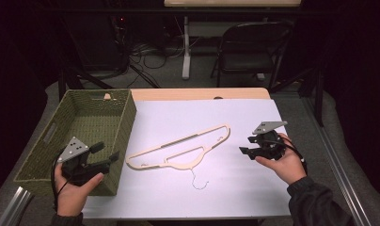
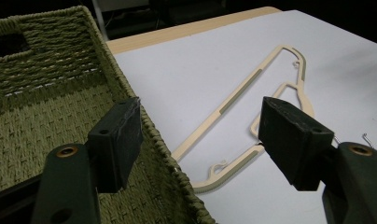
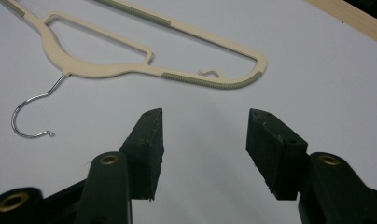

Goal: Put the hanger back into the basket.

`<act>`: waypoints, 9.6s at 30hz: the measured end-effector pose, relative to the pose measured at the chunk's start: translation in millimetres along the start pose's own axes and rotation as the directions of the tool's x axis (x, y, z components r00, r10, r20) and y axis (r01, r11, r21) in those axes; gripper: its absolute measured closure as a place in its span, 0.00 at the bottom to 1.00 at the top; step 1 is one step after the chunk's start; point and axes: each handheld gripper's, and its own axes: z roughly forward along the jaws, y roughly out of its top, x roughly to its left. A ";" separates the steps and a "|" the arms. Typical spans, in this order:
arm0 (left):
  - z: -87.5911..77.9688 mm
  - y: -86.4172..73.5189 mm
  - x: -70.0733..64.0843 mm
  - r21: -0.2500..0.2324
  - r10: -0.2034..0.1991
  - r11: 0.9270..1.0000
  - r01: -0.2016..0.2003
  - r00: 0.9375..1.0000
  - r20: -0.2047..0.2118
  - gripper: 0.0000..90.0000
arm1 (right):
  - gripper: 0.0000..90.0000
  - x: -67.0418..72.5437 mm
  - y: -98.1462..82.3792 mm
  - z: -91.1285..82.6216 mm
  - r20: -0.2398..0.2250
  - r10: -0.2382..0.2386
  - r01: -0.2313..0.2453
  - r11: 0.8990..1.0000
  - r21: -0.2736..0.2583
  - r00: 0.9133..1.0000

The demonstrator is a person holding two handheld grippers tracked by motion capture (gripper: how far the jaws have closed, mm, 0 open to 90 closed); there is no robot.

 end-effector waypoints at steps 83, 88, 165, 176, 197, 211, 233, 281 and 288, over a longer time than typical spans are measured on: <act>1.4 -4.2 5.3 0.020 -0.018 1.000 0.018 1.000 -0.013 0.34 | 0.55 31.6 117.9 128.2 -0.246 -0.305 0.378 0.857 0.351 0.920; 2.5 -4.5 5.0 0.026 -0.014 1.000 0.015 1.000 -0.012 0.34 | 0.55 34.3 115.6 138.7 -0.256 -0.310 0.388 0.849 0.359 0.916; 2.8 -5.3 7.4 0.025 -0.023 0.999 0.023 1.000 -0.021 0.34 | 0.95 71.8 102.5 187.0 -0.461 -0.406 0.605 0.642 0.471 0.789; 3.8 -4.7 5.8 0.028 -0.014 1.000 0.015 1.000 -0.016 0.35 | 0.95 68.3 101.9 184.0 -0.468 -0.386 0.593 0.655 0.468 0.795; 24.9 3.4 -41.1 0.040 0.113 0.992 -0.119 0.986 0.126 0.38 | 0.95 68.7 97.9 135.2 -0.531 -0.325 0.575 0.704 0.417 0.782; 82.0 -6.9 -94.9 0.062 0.320 0.936 -0.346 0.913 0.252 0.37 | 0.95 64.5 90.0 103.7 -0.561 -0.276 0.542 0.745 0.388 0.780; 118.3 -32.5 -122.6 0.098 0.514 0.831 -0.548 0.822 0.245 0.24 | 0.95 73.8 92.7 112.9 -0.594 -0.243 0.542 0.740 0.398 0.767; 123.7 -14.8 -123.8 0.042 0.508 0.829 -0.558 0.782 0.361 0.73 | 0.88 78.8 90.7 111.5 -0.549 -0.287 0.511 0.801 0.311 0.785; 128.1 -0.5 -118.1 0.060 0.461 0.854 -0.517 0.805 0.374 0.75 | 0.85 67.9 89.4 66.6 -0.490 -0.316 0.474 0.847 0.241 0.813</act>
